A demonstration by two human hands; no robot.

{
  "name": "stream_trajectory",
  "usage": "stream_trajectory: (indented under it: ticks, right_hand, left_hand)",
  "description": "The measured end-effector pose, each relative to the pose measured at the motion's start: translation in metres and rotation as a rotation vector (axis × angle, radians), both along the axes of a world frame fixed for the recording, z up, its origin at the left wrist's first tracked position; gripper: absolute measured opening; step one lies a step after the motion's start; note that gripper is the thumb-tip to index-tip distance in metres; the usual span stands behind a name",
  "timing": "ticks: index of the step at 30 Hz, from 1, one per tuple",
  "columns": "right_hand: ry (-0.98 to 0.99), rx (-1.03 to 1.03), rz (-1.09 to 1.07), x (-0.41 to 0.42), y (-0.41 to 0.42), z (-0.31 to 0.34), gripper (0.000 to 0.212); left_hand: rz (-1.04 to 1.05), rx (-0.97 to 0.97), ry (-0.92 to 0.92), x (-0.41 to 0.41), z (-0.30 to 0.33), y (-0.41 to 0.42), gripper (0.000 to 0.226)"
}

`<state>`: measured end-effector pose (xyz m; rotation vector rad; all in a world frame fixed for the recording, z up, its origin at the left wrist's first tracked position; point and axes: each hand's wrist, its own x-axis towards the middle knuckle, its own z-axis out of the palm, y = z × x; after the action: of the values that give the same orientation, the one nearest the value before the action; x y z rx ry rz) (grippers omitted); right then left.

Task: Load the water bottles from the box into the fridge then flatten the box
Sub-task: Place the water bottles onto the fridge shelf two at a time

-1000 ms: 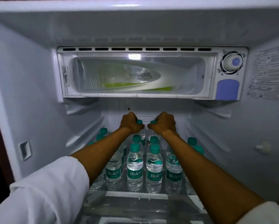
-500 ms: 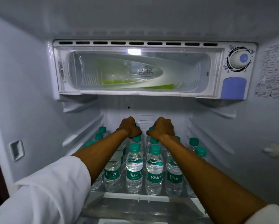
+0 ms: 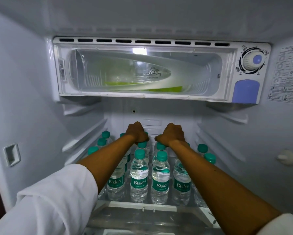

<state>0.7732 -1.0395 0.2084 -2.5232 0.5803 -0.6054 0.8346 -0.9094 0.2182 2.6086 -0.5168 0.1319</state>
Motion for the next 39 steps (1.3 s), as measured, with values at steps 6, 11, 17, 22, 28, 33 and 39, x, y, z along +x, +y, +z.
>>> stream_trajectory:
  ticks: [6, 11, 17, 22, 28, 33, 39]
  right_hand:
    - [0.039, -0.028, 0.038, -0.002, 0.000, 0.004, 0.039]
    - [0.119, -0.013, 0.097, -0.001, -0.004, 0.015, 0.029]
    - [0.154, 0.061, 0.202, 0.003, -0.010, 0.013, 0.030]
    - [0.135, 0.080, 0.219, 0.003, -0.013, 0.012, 0.029]
    - [0.112, -0.018, 0.179, 0.004, -0.008, 0.009, 0.032]
    - [0.119, -0.062, 0.143, 0.003, -0.002, 0.011, 0.031]
    - [0.108, -0.091, 0.087, 0.003, -0.004, 0.008, 0.027]
  left_hand:
    - [-0.011, -0.006, 0.050, -0.005, 0.008, 0.005, 0.033]
    - [-0.039, -0.041, 0.033, -0.008, 0.009, 0.010, 0.040]
    - [-0.068, -0.082, -0.057, -0.008, 0.003, 0.008, 0.043]
    - [-0.043, -0.100, -0.059, -0.008, 0.004, 0.006, 0.036]
    - [-0.048, -0.048, -0.027, -0.009, 0.007, 0.011, 0.035]
    - [-0.049, -0.023, -0.012, -0.013, 0.009, 0.010, 0.037]
    - [-0.026, -0.010, 0.023, -0.015, 0.011, 0.014, 0.041]
